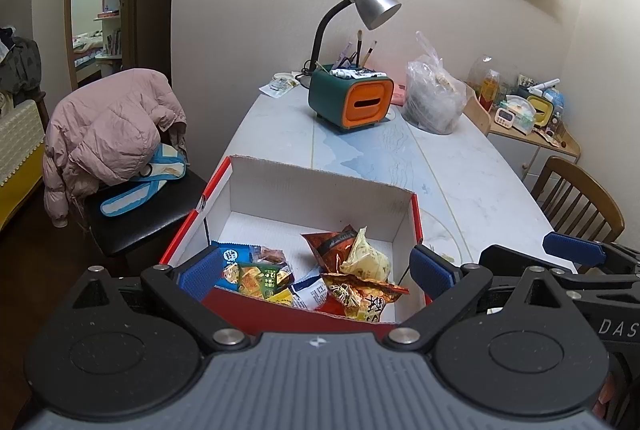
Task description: Organize snacks
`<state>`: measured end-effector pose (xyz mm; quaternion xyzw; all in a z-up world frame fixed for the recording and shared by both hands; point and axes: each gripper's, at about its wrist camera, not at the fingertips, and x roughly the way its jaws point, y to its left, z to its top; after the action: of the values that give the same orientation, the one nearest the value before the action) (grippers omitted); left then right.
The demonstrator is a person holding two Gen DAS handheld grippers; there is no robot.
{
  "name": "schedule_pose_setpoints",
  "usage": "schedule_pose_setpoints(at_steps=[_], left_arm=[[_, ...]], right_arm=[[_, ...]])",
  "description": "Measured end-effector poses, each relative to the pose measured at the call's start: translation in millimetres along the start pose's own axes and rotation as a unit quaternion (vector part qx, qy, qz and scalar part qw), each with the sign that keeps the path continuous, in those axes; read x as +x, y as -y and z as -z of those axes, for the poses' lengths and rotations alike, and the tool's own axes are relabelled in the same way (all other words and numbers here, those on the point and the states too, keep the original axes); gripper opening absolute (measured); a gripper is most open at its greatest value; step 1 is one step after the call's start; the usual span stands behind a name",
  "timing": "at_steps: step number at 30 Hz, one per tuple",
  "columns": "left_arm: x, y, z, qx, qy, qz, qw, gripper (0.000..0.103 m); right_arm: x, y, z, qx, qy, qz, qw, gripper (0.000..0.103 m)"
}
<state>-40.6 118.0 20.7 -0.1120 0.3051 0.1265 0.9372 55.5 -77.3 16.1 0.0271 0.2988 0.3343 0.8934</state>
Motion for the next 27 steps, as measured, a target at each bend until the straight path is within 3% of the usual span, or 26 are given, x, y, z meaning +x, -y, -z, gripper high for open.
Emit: schedule_pose_setpoints(at_steps=[18,27], left_arm=[[7,9,10,-0.003,-0.032,-0.005,0.9995,0.100],[4,14,11,0.000,-0.028,-0.008,0.9996,0.100]], right_arm=[[2,2,9,0.009,-0.021,0.008,1.000,0.103],[1,5,13,0.014,-0.022,0.008,1.000,0.103]])
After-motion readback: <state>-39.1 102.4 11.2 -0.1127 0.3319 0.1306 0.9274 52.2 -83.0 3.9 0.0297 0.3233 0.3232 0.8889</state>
